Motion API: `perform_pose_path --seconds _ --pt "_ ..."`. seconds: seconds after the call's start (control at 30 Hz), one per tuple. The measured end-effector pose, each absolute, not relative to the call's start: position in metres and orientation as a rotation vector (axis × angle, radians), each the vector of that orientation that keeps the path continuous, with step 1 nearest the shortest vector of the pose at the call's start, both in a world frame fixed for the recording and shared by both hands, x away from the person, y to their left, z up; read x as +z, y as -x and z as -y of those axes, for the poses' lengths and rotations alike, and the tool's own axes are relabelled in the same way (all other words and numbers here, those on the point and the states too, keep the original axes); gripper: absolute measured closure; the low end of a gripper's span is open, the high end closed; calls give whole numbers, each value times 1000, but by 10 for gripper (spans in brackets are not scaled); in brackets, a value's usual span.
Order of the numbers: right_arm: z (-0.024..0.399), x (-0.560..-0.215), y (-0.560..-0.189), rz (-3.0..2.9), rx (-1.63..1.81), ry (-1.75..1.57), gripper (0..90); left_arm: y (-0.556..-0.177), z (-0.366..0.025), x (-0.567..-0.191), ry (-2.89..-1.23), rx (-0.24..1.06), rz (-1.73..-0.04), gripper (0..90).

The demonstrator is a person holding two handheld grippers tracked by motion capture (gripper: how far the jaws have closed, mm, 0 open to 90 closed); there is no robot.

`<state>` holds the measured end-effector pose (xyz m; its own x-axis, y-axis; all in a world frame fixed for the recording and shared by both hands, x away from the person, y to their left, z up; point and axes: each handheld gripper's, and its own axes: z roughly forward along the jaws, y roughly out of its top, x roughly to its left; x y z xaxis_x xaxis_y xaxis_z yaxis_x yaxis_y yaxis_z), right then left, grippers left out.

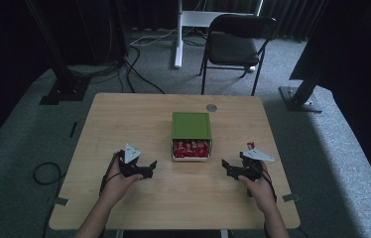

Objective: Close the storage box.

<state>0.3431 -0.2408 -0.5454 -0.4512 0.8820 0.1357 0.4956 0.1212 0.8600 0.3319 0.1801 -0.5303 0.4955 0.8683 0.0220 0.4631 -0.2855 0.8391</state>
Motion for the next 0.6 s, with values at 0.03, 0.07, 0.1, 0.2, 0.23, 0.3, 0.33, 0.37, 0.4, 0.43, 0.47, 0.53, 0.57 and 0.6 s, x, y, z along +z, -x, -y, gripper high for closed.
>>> perform_pose_path --seconds 0.03,0.07,0.1,0.2,0.23,0.3,0.33,0.37,0.4,0.43,0.47,0.53,0.57,0.6 --pt "242 -547 -342 -1993 1268 -1339 120 -331 -183 -532 -1923 623 -1108 60" --pt "244 -548 -341 -1989 1264 -1346 121 -330 -184 -532 -1923 625 -1112 60" --pt "244 -548 -341 -1991 1263 -1347 121 -330 -186 -534 -1926 626 -1119 60" --pt "247 -552 -338 -2005 1239 -1345 121 -328 -191 -538 -1934 628 -1136 60" --pt "248 -553 -337 -2007 1235 -1343 121 -327 -193 -540 -1933 627 -1146 60" --pt "250 -556 -336 -2008 1227 -1349 122 -326 -197 -542 -1939 628 -1163 60" --pt "251 -557 -335 -2012 1221 -1349 121 -325 -199 -544 -1939 632 -1172 60" --pt "252 -557 -334 -2014 1213 -1348 122 -325 -201 -545 -1939 634 -1182 60" --pt "253 -558 -333 -2018 1207 -1346 122 -324 -203 -547 -1941 637 -1194 60" --pt "254 -559 -331 -2019 1202 -1348 121 -324 -206 -548 -1948 639 -1206 60" --pt "256 -560 -331 -2021 1196 -1348 121 -323 -209 -550 -1952 640 -1219 60" --pt "258 -562 -329 -2022 1183 -1355 122 -322 -213 -552 -1953 635 -1237 60" --pt "259 -564 -328 -2023 1181 -1362 121 -321 -215 -554 -1954 634 -1246 60" --pt "260 -565 -327 -2028 1177 -1362 122 -320 -218 -555 -1956 631 -1259 60"
